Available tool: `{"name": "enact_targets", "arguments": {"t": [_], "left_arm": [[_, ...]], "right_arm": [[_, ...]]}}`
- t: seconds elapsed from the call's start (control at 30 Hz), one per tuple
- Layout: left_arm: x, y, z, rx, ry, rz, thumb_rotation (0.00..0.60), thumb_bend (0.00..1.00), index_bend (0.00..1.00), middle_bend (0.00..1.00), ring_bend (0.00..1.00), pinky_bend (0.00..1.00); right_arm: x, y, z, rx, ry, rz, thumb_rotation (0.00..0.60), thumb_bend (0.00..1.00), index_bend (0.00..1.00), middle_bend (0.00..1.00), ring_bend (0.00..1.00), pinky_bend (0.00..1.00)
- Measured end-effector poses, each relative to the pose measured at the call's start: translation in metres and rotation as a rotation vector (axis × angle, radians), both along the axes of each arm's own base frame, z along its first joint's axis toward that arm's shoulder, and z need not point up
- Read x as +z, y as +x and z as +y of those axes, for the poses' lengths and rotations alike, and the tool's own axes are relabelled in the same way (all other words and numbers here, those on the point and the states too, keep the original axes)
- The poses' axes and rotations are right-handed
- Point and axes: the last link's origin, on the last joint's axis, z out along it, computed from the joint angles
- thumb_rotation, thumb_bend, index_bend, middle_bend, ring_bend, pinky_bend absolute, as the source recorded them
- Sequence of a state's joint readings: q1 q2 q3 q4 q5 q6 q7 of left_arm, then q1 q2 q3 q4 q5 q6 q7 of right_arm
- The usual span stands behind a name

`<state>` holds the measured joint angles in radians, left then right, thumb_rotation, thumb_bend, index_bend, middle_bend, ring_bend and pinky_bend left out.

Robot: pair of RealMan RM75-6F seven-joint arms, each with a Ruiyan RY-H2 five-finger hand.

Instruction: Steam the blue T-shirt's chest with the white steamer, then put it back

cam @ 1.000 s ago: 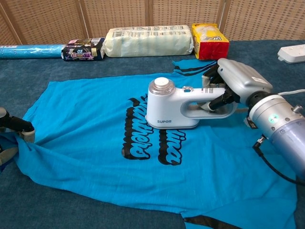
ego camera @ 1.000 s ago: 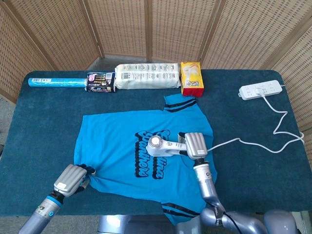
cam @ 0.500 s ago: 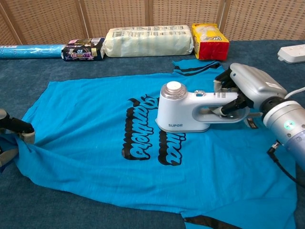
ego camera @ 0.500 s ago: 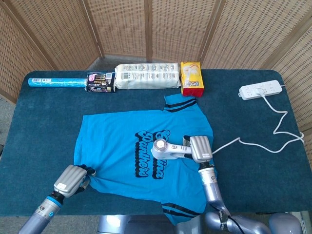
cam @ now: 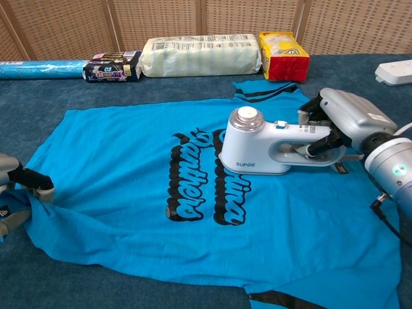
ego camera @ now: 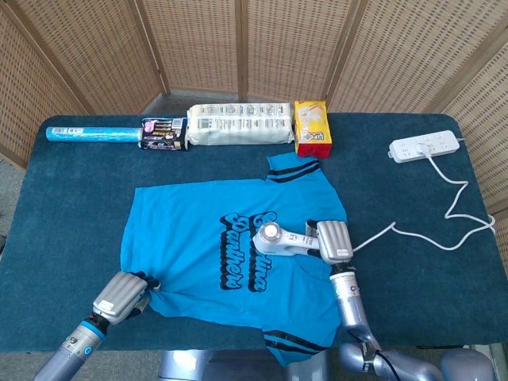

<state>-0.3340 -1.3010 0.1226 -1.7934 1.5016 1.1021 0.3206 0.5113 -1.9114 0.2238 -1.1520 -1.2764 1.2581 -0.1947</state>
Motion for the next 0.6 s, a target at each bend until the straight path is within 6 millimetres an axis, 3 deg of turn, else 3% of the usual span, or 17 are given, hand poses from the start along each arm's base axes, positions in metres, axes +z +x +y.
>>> {"name": "enact_targets", "arguments": {"t": [0.4, 0.6], "left_arm": [[0.001, -0.001, 0.001, 0.008, -0.001, 0.0, 0.6, 0.55, 0.52, 0.53, 0.46, 0.55], [0.002, -0.001, 0.001, 0.005, 0.0, 0.0, 0.6, 0.55, 0.52, 0.53, 0.46, 0.55]], "right_arm": [[-0.015, 0.032, 0.004, 0.07, 0.028, -0.005, 0.6, 0.31, 0.75, 0.8, 0.88, 0.83], [-0.014, 0.029, 0.004, 0.064, 0.022, 0.01, 0.6, 0.32, 0.75, 0.8, 0.88, 0.83]]}}
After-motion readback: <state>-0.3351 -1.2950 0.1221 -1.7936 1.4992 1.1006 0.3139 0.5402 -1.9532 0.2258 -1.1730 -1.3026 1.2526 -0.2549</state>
